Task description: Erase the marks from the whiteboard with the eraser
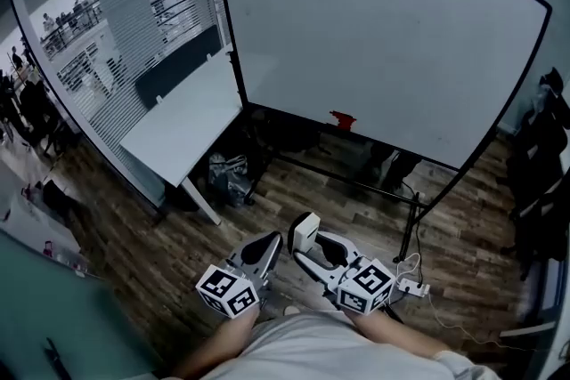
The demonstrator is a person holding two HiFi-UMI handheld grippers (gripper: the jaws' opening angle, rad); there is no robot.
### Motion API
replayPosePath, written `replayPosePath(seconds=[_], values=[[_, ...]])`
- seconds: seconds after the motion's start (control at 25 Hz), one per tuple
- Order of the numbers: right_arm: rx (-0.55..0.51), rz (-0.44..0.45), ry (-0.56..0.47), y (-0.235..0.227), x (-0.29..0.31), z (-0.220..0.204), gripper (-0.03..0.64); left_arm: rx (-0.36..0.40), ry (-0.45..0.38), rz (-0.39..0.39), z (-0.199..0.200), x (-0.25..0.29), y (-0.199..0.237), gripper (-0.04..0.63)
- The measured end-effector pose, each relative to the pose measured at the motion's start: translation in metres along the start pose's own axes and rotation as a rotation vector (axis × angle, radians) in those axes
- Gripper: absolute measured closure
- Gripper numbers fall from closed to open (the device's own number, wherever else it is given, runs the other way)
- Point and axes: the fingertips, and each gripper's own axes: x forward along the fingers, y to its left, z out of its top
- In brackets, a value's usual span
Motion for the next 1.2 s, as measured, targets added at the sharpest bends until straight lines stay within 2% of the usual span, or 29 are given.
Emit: replayPosePath(seconds=[0.32, 0.68, 0.96, 1.2], values=[[-0.005, 0.073, 0.027, 0.029, 0.062, -0.006, 0.383, 0.017, -0.019, 0.068, 0.021, -0.041, 0.048, 0.588], [0.009, 0.122, 0.029, 0.028, 0.109, -0.005, 0.383, 0.01, -0.027, 0.145, 0.032, -0.055, 0.09, 0.588], [0.021, 0.139, 0.036, 0.006, 0.138, -0.004, 0.383, -0.007, -0.022, 0.167, 0.032, -0.04, 0.122, 0.588], [0.026, 0.133, 0.031, -0.035, 0.165, 0.006, 0.383, -0.01, -0.023, 0.165, 0.041, -0.002, 0.156, 0.588]])
